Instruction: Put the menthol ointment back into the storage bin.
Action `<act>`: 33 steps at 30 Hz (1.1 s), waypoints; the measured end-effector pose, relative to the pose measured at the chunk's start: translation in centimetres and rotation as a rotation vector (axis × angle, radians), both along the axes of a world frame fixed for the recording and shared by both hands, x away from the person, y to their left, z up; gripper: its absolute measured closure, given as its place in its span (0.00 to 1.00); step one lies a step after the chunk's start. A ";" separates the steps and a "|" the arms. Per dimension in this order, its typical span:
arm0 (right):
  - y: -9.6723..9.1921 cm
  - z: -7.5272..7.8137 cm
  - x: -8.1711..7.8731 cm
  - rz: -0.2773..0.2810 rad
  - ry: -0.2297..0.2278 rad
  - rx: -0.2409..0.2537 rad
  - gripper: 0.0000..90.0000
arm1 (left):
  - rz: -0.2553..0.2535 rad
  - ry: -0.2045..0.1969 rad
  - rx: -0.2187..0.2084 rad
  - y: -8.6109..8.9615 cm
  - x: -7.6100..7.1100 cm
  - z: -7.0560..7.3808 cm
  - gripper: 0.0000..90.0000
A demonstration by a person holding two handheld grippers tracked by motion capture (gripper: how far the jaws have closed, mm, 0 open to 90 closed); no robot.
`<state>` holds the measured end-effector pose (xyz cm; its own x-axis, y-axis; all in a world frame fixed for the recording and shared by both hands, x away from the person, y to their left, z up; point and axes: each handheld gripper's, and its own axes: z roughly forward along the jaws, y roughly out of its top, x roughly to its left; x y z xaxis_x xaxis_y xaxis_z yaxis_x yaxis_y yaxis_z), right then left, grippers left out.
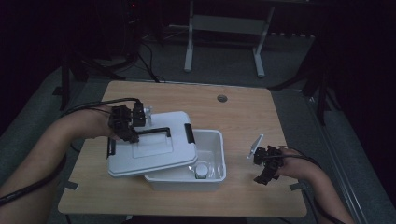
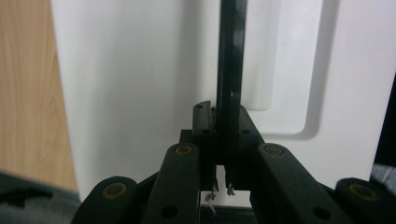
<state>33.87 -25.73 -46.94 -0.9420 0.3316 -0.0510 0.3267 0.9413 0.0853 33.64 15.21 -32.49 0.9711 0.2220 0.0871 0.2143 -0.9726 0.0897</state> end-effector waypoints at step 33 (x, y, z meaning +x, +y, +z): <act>0.0 -0.3 -0.1 0.012 0.005 -0.011 0.16 | -0.130 0.030 -0.008 -7.8 0.7 -2.8 0.93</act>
